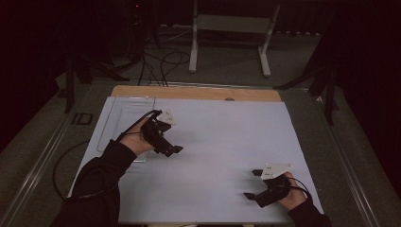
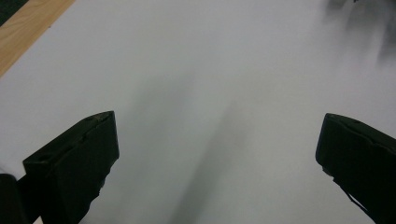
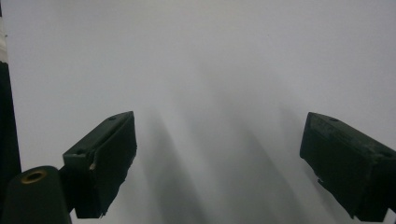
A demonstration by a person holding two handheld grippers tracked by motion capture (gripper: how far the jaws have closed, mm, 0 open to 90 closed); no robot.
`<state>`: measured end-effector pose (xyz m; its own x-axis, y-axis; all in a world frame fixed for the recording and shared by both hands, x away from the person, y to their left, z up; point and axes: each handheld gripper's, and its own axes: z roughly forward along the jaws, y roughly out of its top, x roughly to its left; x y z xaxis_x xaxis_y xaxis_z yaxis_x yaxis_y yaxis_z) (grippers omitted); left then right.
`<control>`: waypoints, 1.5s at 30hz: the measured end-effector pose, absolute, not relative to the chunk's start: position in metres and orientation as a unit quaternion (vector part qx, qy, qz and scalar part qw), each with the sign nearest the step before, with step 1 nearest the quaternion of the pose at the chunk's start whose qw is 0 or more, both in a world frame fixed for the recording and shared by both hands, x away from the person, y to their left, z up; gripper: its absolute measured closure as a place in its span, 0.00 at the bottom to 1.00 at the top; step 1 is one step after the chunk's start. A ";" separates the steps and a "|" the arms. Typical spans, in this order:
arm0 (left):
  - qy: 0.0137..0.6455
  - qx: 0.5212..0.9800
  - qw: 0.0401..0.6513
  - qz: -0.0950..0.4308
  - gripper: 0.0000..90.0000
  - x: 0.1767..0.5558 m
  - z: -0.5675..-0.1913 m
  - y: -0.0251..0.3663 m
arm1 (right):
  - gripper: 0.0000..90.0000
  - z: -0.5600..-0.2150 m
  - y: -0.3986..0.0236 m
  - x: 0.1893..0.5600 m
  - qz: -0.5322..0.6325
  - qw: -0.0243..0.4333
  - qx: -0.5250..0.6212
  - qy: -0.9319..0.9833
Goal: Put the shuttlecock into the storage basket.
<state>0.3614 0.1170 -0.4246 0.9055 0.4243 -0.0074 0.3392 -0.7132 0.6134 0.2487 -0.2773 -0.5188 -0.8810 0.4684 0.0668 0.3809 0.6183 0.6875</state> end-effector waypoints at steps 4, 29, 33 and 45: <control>0.195 0.926 0.316 0.065 0.00 0.357 -0.426 0.110 | 0.12 -0.519 -0.277 0.249 0.365 0.061 0.235 0.899; 0.172 0.931 0.319 0.052 0.00 0.328 -0.455 0.091 | 0.12 -0.519 -0.275 0.248 0.365 0.058 0.233 0.899; 0.180 0.929 0.319 0.048 0.00 0.325 -0.459 0.093 | 0.12 -0.519 -0.275 0.248 0.365 0.058 0.231 0.900; 0.182 0.930 0.317 0.040 0.00 0.311 -0.473 0.102 | 0.12 -0.519 -0.274 0.248 0.367 0.057 0.231 0.899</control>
<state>0.3111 0.1018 -0.4729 0.9309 0.3630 -0.0405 0.3123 -0.7336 0.6035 0.2483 -0.2739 -0.5192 -0.8867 0.4576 0.0664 0.3735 0.6242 0.6862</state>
